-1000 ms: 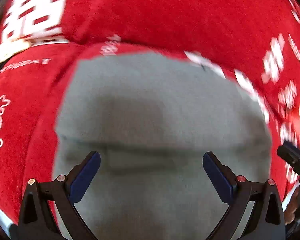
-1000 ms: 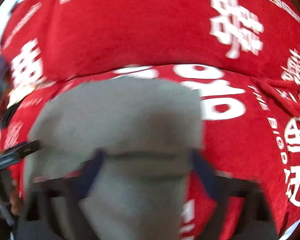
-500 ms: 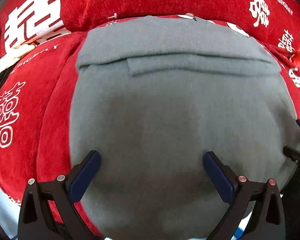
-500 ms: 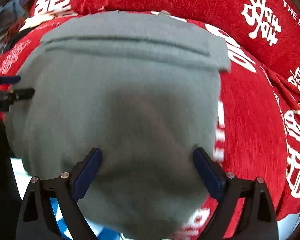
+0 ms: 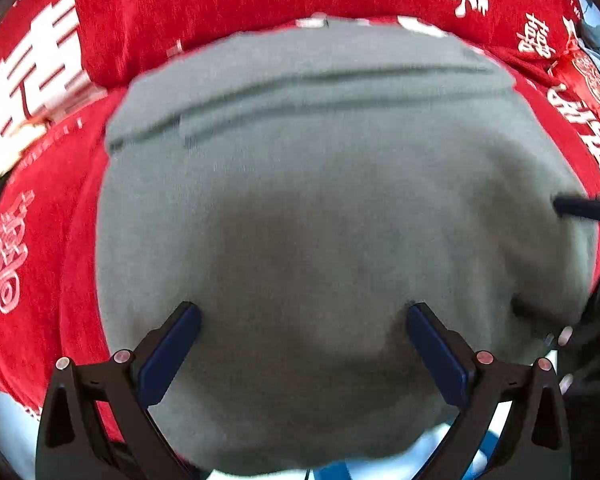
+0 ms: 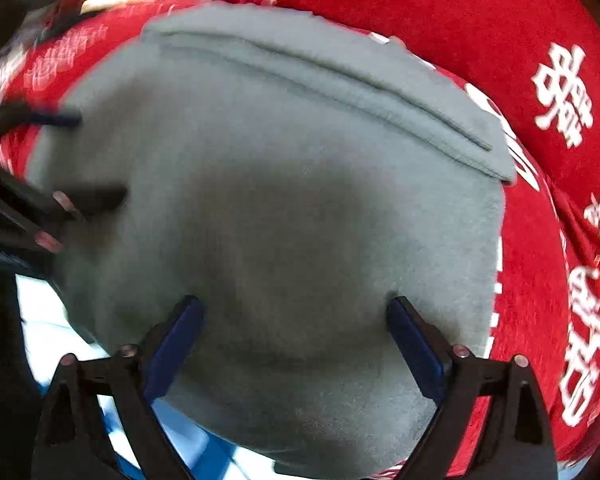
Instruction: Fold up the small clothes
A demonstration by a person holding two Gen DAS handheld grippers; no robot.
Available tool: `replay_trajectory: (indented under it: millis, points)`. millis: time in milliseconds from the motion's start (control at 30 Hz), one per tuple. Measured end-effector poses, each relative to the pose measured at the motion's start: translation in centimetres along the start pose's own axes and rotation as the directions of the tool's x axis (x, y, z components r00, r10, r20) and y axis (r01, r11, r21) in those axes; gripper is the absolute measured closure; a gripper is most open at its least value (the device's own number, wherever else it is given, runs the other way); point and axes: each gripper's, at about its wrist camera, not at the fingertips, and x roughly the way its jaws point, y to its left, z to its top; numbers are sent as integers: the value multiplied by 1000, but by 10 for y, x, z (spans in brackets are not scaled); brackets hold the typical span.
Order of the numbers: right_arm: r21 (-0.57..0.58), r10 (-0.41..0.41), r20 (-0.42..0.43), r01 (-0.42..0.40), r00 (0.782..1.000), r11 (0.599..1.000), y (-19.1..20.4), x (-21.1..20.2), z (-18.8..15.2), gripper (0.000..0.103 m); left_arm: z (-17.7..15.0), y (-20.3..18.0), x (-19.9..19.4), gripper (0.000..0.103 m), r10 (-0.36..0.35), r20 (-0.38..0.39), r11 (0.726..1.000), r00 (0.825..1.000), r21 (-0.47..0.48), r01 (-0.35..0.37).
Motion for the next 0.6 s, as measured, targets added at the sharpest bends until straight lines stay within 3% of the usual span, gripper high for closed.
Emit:
replay_trajectory:
  millis: [200, 300, 367, 433, 533, 600]
  points:
    - [60, 1, -35, 1, 999, 998, -29, -2, -47, 1, -38, 25, -7, 0, 14, -15, 999, 1000, -35, -14]
    - [27, -43, -75, 45, 996, 999, -25, -5, -58, 1, -43, 27, -6, 0, 8, -69, 998, 998, -54, -12]
    - [20, -69, -108, 71, 992, 997, -23, -6, -60, 1, -43, 26, -6, 0, 51, -109, 997, 993, -59, -58]
    - [31, -89, -116, 93, 989, 995, -21, -9, -55, 1, -40, 28, -19, 0, 24, -44, 997, 999, -71, -27]
    - [54, -43, 2, 43, 999, 998, -18, -30, -34, 1, -20, 25, -35, 0, 4, 56, 996, 998, -94, 1]
    - [59, -5, 54, 2, 999, 998, -15, -33, -13, 1, -8, 16, -29, 0, -3, 63, 997, 998, -75, 8]
